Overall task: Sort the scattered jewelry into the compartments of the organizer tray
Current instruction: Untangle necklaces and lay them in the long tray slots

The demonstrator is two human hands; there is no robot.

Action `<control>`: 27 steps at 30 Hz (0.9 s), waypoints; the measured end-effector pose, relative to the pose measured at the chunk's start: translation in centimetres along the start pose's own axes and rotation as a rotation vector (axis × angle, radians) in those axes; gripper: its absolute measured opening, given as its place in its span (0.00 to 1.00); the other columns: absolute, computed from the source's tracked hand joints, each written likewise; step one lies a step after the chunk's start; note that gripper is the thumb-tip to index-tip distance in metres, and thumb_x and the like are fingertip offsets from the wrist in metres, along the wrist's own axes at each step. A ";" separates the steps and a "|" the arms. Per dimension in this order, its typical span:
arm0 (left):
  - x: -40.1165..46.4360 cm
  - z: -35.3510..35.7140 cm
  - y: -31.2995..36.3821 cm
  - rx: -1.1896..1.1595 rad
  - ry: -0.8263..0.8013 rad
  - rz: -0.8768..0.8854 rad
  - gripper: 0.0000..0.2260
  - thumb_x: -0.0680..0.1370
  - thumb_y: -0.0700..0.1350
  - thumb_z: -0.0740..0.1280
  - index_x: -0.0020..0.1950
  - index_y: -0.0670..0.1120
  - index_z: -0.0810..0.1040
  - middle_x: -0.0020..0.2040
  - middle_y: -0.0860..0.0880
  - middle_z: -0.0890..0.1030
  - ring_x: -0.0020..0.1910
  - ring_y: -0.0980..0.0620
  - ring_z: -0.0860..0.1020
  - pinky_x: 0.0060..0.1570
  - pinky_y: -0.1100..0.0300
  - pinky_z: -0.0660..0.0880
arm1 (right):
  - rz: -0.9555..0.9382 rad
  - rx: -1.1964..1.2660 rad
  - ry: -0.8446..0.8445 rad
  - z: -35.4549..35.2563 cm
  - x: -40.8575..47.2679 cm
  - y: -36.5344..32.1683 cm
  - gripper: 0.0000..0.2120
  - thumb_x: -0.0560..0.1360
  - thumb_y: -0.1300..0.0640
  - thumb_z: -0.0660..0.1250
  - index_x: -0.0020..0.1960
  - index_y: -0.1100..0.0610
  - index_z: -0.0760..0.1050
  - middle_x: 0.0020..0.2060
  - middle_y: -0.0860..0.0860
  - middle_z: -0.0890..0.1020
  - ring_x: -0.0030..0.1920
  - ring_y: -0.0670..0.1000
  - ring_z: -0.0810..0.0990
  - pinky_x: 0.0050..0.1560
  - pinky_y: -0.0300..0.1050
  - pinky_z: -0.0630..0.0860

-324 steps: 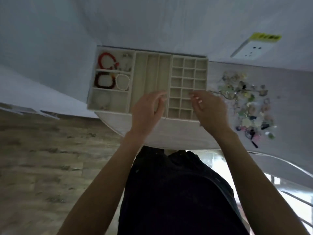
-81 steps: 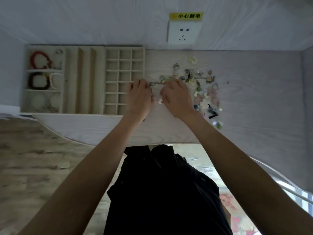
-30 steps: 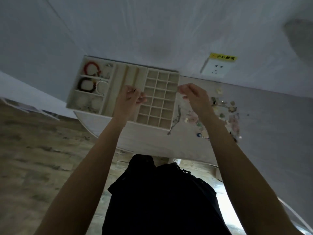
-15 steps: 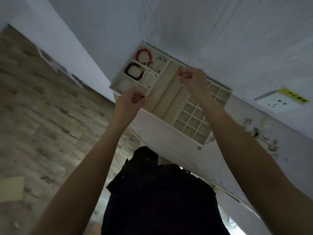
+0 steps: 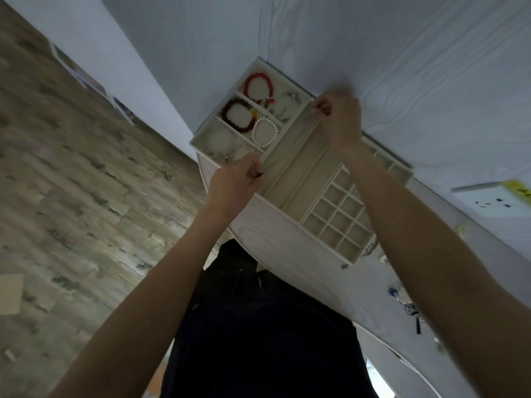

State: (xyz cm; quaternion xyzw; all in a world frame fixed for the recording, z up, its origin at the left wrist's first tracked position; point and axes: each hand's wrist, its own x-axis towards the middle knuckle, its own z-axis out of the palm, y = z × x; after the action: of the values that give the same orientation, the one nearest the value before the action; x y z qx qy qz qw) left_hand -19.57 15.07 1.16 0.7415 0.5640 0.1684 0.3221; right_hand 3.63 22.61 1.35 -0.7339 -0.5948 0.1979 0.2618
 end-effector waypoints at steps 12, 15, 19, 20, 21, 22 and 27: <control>-0.5 0.2 -1.2 0.176 0.065 0.208 0.10 0.72 0.44 0.60 0.46 0.43 0.80 0.45 0.46 0.80 0.45 0.46 0.76 0.43 0.57 0.72 | -0.191 -0.240 -0.028 1.3 1.3 0.8 0.09 0.73 0.66 0.61 0.49 0.64 0.79 0.47 0.60 0.79 0.46 0.56 0.76 0.43 0.43 0.68; -0.3 0.0 -1.7 0.298 0.105 0.221 0.11 0.71 0.42 0.61 0.47 0.45 0.81 0.46 0.45 0.79 0.46 0.44 0.75 0.47 0.53 0.72 | -0.263 -0.284 -0.013 1.3 0.4 1.2 0.08 0.72 0.66 0.62 0.46 0.64 0.80 0.44 0.61 0.80 0.46 0.60 0.77 0.45 0.47 0.71; 0.7 0.2 -1.1 0.455 0.036 0.300 0.09 0.72 0.43 0.63 0.44 0.47 0.83 0.45 0.44 0.78 0.45 0.43 0.74 0.48 0.55 0.65 | -0.390 -0.478 -0.108 1.7 -1.1 1.7 0.13 0.76 0.58 0.59 0.50 0.60 0.82 0.49 0.56 0.82 0.52 0.61 0.75 0.53 0.51 0.64; 0.9 0.3 -1.0 0.492 0.006 0.327 0.07 0.73 0.42 0.65 0.44 0.47 0.83 0.46 0.45 0.77 0.45 0.43 0.73 0.48 0.55 0.63 | -0.398 -0.505 -0.135 1.8 -1.5 1.8 0.14 0.76 0.57 0.58 0.52 0.58 0.81 0.51 0.55 0.82 0.54 0.61 0.74 0.53 0.50 0.60; 1.2 0.5 -0.9 0.527 -0.027 0.346 0.07 0.73 0.43 0.65 0.45 0.47 0.83 0.46 0.45 0.77 0.46 0.43 0.73 0.47 0.55 0.62 | -0.410 -0.520 -0.142 1.9 -1.7 1.8 0.15 0.76 0.55 0.57 0.53 0.57 0.81 0.52 0.54 0.81 0.55 0.61 0.73 0.52 0.49 0.57; 1.3 0.6 -0.8 0.563 -0.065 0.358 0.09 0.74 0.44 0.63 0.46 0.48 0.83 0.47 0.46 0.78 0.48 0.43 0.73 0.47 0.54 0.62 | -0.413 -0.537 -0.149 1.9 -1.8 1.8 0.16 0.76 0.54 0.57 0.54 0.57 0.81 0.53 0.54 0.81 0.56 0.61 0.73 0.51 0.49 0.56; 1.6 0.7 -0.5 0.668 -0.172 0.439 0.15 0.74 0.47 0.58 0.47 0.51 0.84 0.48 0.48 0.79 0.50 0.46 0.67 0.46 0.54 0.59 | -0.386 -0.598 -0.174 2.0 -1.3 1.7 0.15 0.76 0.55 0.58 0.53 0.57 0.81 0.53 0.53 0.82 0.57 0.60 0.74 0.51 0.49 0.55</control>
State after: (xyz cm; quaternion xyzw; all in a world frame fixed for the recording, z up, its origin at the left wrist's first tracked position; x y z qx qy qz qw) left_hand -19.01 16.46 0.08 0.9195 0.3869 -0.0218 0.0659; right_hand 3.45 21.38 -1.28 -0.6324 -0.7741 0.0241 0.0167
